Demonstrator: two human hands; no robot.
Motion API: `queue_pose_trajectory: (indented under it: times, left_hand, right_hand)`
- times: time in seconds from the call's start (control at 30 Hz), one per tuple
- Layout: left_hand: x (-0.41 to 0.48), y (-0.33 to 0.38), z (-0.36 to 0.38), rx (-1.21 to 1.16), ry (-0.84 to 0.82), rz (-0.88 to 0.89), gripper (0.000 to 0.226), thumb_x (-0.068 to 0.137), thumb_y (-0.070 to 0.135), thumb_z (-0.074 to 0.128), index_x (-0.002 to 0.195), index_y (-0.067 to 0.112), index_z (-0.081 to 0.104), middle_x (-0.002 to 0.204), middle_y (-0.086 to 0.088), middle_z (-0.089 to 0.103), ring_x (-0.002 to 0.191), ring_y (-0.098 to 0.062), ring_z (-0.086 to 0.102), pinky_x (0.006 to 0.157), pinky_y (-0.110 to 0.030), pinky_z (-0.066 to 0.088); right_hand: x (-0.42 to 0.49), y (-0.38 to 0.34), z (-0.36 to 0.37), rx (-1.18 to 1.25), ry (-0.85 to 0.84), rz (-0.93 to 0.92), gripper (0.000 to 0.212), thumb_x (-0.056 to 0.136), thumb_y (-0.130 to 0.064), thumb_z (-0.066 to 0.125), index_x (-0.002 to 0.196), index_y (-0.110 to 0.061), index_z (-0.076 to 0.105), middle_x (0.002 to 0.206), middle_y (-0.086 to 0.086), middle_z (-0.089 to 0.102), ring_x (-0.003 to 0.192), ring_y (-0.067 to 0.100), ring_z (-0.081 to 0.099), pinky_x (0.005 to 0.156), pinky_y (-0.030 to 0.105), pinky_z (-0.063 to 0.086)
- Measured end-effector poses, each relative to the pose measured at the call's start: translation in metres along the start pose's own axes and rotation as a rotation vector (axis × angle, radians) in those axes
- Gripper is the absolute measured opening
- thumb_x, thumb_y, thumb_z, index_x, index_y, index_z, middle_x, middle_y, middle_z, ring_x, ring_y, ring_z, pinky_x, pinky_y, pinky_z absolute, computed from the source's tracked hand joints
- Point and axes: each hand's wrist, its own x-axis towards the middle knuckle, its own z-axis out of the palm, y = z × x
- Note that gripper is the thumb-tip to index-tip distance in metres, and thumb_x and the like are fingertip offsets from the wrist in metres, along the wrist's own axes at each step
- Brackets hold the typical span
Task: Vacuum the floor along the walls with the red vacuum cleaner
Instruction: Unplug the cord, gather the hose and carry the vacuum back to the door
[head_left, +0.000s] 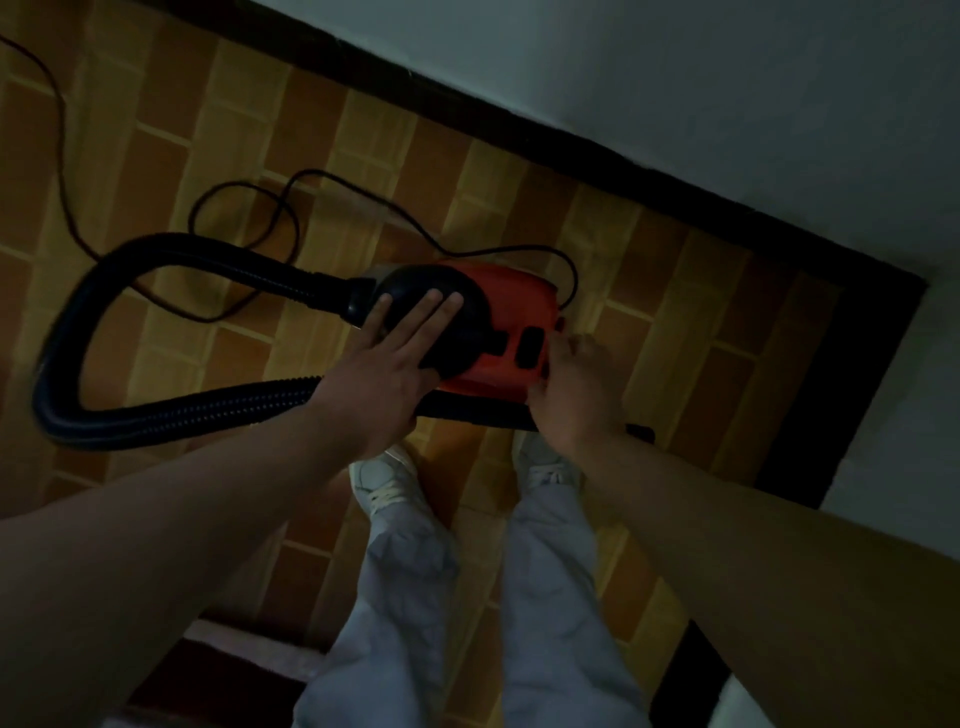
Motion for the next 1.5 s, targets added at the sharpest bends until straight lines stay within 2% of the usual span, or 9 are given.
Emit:
queue_pose_trajectory:
  times: [0.07, 0.17, 0.33, 0.43, 0.63, 0.97, 1.13, 1.3, 1.5]
  left_hand:
    - [0.005, 0.007, 0.0, 0.035, -0.043, -0.008, 0.024, 0.085, 0.039, 0.068, 0.109, 0.035, 0.07, 0.164, -0.012, -0.03, 0.152, -0.031, -0.027, 0.12, -0.064, -0.002]
    - [0.008, 0.011, 0.002, 0.084, -0.054, -0.025, 0.021, 0.085, 0.042, 0.067, 0.104, 0.036, 0.069, 0.164, -0.013, -0.03, 0.151, -0.033, -0.028, 0.119, -0.067, -0.002]
    - [0.008, 0.007, 0.004, 0.076, -0.01, 0.005, 0.014, 0.079, 0.04, 0.073, 0.091, 0.034, 0.072, 0.167, -0.014, -0.02, 0.154, -0.034, -0.02, 0.119, -0.068, 0.002]
    - [0.008, 0.008, 0.003, 0.069, -0.037, -0.002, 0.014, 0.078, 0.042, 0.074, 0.088, 0.034, 0.072, 0.167, -0.013, -0.022, 0.154, -0.034, -0.021, 0.118, -0.069, 0.001]
    - [0.011, 0.012, 0.0, 0.05, -0.117, -0.013, 0.018, 0.082, 0.045, 0.07, 0.098, 0.036, 0.071, 0.162, -0.009, -0.036, 0.148, -0.032, -0.036, 0.119, -0.067, -0.009]
    - [0.012, 0.007, 0.0, -0.003, -0.107, 0.015, 0.025, 0.073, 0.046, 0.078, 0.095, 0.038, 0.074, 0.166, -0.009, -0.026, 0.15, -0.032, -0.03, 0.117, -0.065, -0.014]
    - [0.012, 0.008, -0.002, -0.001, -0.125, 0.015, 0.028, 0.074, 0.048, 0.077, 0.101, 0.039, 0.073, 0.164, -0.008, -0.031, 0.149, -0.031, -0.034, 0.117, -0.066, -0.015]
    - [0.012, 0.007, -0.002, -0.018, -0.121, 0.008, 0.028, 0.073, 0.047, 0.078, 0.099, 0.037, 0.075, 0.165, -0.008, -0.03, 0.149, -0.031, -0.034, 0.118, -0.066, -0.012]
    - [0.012, 0.008, -0.004, -0.037, -0.142, 0.001, 0.031, 0.074, 0.048, 0.076, 0.103, 0.038, 0.073, 0.163, -0.006, -0.034, 0.147, -0.029, -0.038, 0.118, -0.065, -0.013]
  right_hand:
    - [-0.006, 0.018, 0.011, 0.038, -0.133, 0.062, 0.058, 0.099, -0.025, 0.05, 0.154, -0.018, 0.033, 0.133, 0.017, 0.049, 0.118, 0.032, 0.047, 0.1, 0.041, 0.044]
    - [-0.008, 0.028, 0.02, 0.061, -0.286, 0.095, 0.072, 0.101, -0.024, 0.049, 0.162, -0.022, 0.011, 0.146, 0.017, 0.04, 0.13, 0.034, 0.041, 0.109, 0.043, 0.039]
    - [0.003, 0.024, 0.024, 0.073, -0.355, 0.091, 0.084, 0.1, -0.027, 0.049, 0.161, -0.03, -0.009, 0.155, 0.017, 0.032, 0.133, 0.036, 0.039, 0.112, 0.045, 0.037]
    - [0.01, 0.017, 0.026, 0.115, -0.387, 0.102, 0.087, 0.099, -0.027, 0.05, 0.16, -0.034, -0.011, 0.157, 0.016, 0.029, 0.135, 0.035, 0.037, 0.114, 0.046, 0.034]
    - [0.015, 0.007, 0.029, 0.147, -0.447, 0.121, 0.093, 0.1, -0.037, 0.053, 0.159, -0.033, -0.018, 0.162, 0.017, 0.017, 0.144, 0.036, 0.026, 0.119, 0.05, 0.028]
    - [0.022, -0.008, 0.034, 0.13, -0.538, 0.232, 0.105, 0.097, -0.036, 0.057, 0.153, -0.033, -0.032, 0.159, 0.023, 0.02, 0.139, 0.041, 0.035, 0.115, 0.051, 0.035]
    - [0.026, -0.011, 0.03, 0.149, -0.564, 0.24, 0.104, 0.099, -0.029, 0.058, 0.154, -0.029, -0.031, 0.165, 0.019, 0.009, 0.145, 0.039, 0.029, 0.119, 0.047, 0.031]
    - [0.019, -0.005, 0.024, 0.177, -0.553, 0.218, 0.102, 0.1, -0.022, 0.056, 0.154, -0.034, -0.029, 0.159, 0.02, 0.022, 0.133, 0.035, 0.043, 0.111, 0.041, 0.042]
    - [0.019, -0.007, 0.024, 0.158, -0.527, 0.236, 0.102, 0.098, -0.024, 0.058, 0.155, -0.035, -0.025, 0.158, 0.02, 0.025, 0.134, 0.037, 0.042, 0.111, 0.044, 0.041]
